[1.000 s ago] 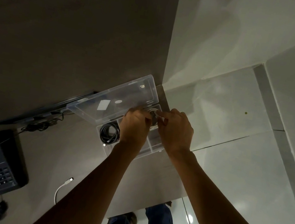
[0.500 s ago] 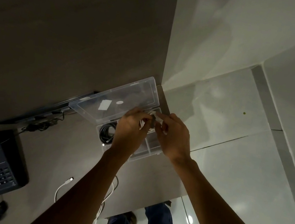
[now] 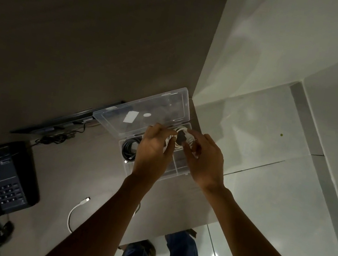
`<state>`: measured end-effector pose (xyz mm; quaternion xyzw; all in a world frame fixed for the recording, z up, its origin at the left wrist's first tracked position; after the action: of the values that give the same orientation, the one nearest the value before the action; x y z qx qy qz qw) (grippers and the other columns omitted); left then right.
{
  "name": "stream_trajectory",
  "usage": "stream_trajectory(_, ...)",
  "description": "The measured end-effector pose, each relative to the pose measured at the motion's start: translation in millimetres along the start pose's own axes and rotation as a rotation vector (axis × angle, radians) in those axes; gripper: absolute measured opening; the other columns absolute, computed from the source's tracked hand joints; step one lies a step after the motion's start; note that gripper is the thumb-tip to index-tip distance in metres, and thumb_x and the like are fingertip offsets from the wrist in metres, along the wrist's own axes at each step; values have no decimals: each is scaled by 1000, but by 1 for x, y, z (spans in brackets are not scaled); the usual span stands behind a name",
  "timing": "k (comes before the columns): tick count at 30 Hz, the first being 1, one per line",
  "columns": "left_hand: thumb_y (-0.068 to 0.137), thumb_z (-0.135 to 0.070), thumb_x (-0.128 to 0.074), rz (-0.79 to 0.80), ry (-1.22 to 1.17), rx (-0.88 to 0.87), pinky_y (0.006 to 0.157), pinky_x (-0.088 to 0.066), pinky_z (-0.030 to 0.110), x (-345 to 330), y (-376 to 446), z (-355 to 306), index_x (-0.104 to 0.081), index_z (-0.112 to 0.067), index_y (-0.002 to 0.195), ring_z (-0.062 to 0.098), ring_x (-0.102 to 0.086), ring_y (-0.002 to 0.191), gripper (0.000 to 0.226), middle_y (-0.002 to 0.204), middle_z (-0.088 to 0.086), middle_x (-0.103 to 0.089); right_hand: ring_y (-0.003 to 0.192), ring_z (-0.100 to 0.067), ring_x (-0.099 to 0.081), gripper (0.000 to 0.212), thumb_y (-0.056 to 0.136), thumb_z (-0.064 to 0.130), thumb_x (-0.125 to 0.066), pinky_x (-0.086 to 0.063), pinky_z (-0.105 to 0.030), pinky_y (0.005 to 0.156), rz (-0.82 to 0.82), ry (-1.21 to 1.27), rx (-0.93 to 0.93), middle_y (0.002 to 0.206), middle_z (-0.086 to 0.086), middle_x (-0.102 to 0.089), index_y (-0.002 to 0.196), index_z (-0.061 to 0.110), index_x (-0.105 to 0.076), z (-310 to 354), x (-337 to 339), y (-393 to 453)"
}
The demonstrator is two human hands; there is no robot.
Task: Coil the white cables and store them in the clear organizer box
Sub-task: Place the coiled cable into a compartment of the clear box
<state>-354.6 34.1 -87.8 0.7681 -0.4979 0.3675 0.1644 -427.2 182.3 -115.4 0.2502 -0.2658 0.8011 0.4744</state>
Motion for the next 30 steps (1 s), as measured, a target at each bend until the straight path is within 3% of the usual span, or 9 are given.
stream_trajectory(3, 99, -14, -70, -72, 115, -64, 85, -62, 48, 8, -12, -3, -72, -1, 121, 35, -66, 111, 26, 120, 19, -70, 90, -8, -61, 42, 98, 42, -71, -64, -28, 83, -43, -37, 33, 109, -2, -73, 135, 23, -66, 6, 2, -6)
stream_trajectory(6, 101, -11, -67, -114, 142, -76, 97, -58, 47, 21, -31, 0, -67, -1, 133, 36, -63, 123, 33, 131, 19, -68, 106, -15, -61, 52, 96, 45, -73, -50, -15, 87, -40, -82, 87, 125, -6, -70, 140, 19, -62, 20, -3, -17)
stream_trajectory(9, 101, -9, -68, -138, 142, -64, 104, -55, 47, 37, -56, 7, -62, 1, 140, 36, -60, 130, 41, 138, 21, -65, 128, -26, -61, 58, 99, 37, -74, -57, -35, 100, -17, -67, 148, 144, -12, -63, 148, 14, -54, 40, -10, -35)
stream_trajectory(12, 103, -12, -64, -164, 139, -32, 105, -56, 48, 56, -83, 16, -58, 2, 142, 37, -59, 131, 42, 140, 21, -63, 141, -25, -52, 58, 101, 40, -64, -47, -43, 114, 54, -79, 260, 152, -11, -58, 153, 18, -48, 65, -22, -59)
stream_trajectory(17, 101, -7, -63, -181, 135, 42, 102, -52, 37, 83, -131, 42, -58, -1, 138, 32, -59, 123, 38, 135, 19, -64, 138, -20, -52, 52, 105, 42, -55, -49, -41, 112, 159, -59, 271, 149, -7, -59, 151, 19, -51, 79, -43, -100)
stream_trajectory(21, 98, -5, -69, -162, 121, 103, 101, -47, 29, 101, -174, 70, -61, -3, 135, 29, -60, 121, 38, 132, 15, -65, 127, -18, -59, 45, 102, 23, -67, -57, -37, 101, 192, -10, 291, 139, -6, -62, 145, 19, -54, 87, -53, -133)
stream_trajectory(24, 98, -9, -71, -136, 132, 142, 92, -57, 34, 110, -203, 92, -64, -4, 128, 29, -63, 114, 31, 125, 14, -68, 116, -19, -65, 33, 102, 13, -67, -59, -38, 96, 309, -59, 320, 127, -7, -67, 134, 18, -64, 94, -71, -159)
stream_trajectory(27, 98, -12, -69, -113, 132, 193, 85, -60, 40, 115, -231, 113, -65, -8, 118, 30, -64, 105, 20, 116, 11, -69, 119, -23, -64, 28, 105, 11, -62, -55, -39, 103, 446, -128, 302, 128, -8, -68, 131, 16, -68, 94, -91, -183)
stream_trajectory(30, 101, -16, -65, -96, 73, 263, 86, -60, 40, 115, -254, 130, -66, -13, 115, 26, -64, 105, 15, 117, 6, -69, 124, -24, -62, 33, 105, 7, -59, -51, -38, 109, 479, -192, 272, 134, -9, -67, 136, 14, -67, 93, -102, -198)
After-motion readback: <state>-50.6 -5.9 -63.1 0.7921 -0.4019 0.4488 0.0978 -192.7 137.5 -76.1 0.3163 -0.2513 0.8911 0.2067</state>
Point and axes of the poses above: each hand's wrist, its own y-axis towards the middle knuckle, its own x-axis out of the back of the hand, z = x × y, the point moved 9 cm from there along y, towards the middle knuckle
